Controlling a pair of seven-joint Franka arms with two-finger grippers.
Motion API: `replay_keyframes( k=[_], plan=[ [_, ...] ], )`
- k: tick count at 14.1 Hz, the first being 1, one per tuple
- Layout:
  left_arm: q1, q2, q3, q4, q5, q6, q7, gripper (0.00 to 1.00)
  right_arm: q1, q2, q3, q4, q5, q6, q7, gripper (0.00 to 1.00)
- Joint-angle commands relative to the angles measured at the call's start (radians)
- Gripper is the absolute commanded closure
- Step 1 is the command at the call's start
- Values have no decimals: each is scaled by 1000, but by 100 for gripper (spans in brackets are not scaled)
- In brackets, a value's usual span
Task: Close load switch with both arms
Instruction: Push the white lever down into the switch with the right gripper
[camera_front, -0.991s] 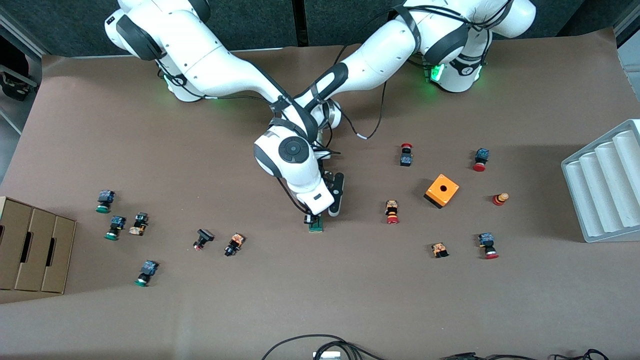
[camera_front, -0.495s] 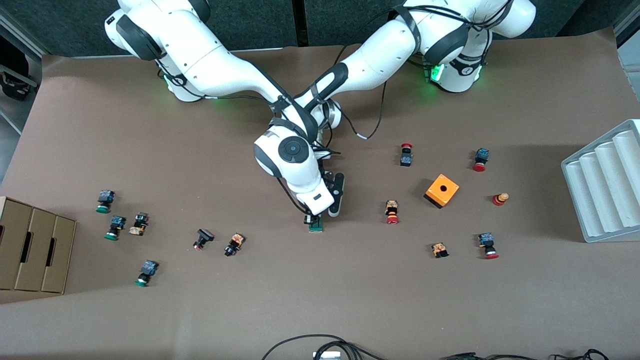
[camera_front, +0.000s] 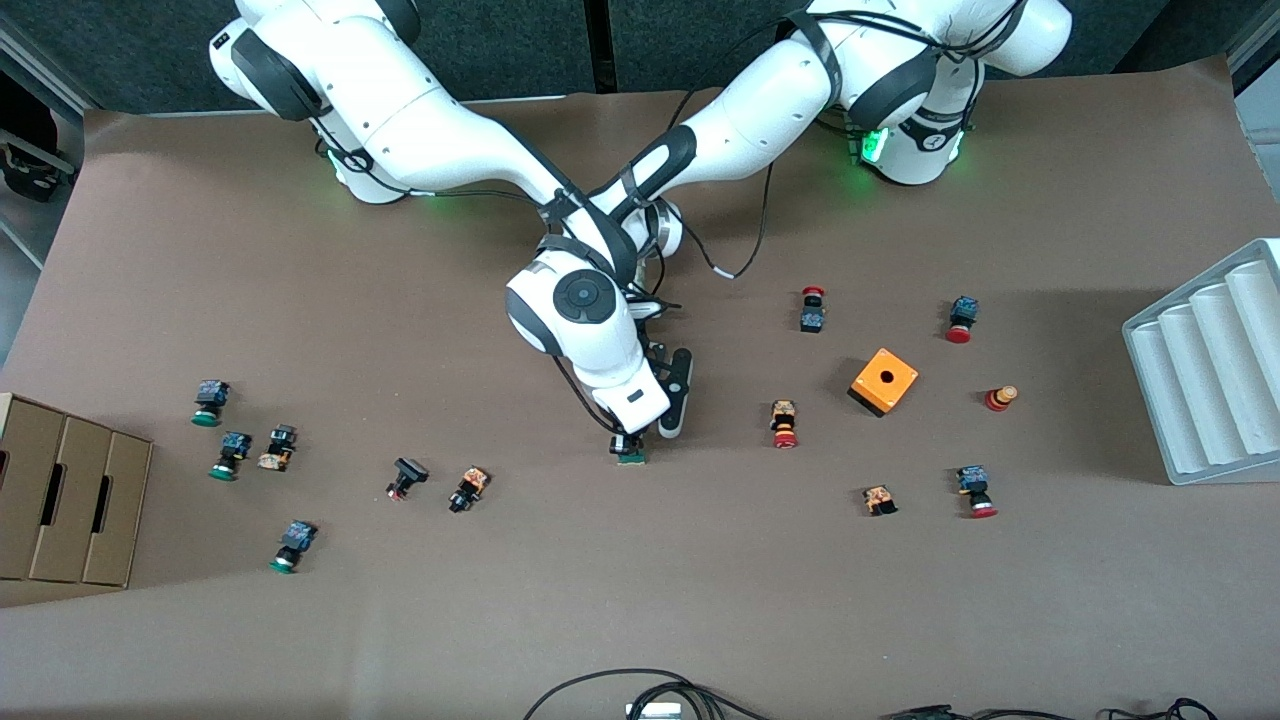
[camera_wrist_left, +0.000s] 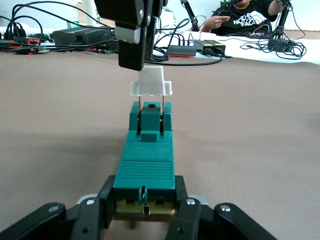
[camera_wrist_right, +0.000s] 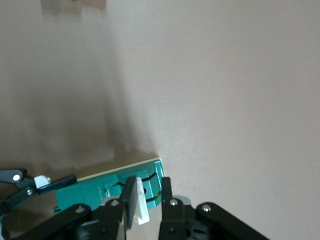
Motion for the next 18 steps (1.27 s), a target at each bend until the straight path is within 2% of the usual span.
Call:
replay_keyframes(
  k=[1, 18],
  plan=[
    [-12, 13, 10, 19, 12, 9, -26, 61, -1, 2, -4, 5, -35, 9, 24, 74],
    [-12, 15, 10, 19, 12, 10, -26, 61, -6, 15, -4, -4, -35, 1, 22, 73]
  ],
)
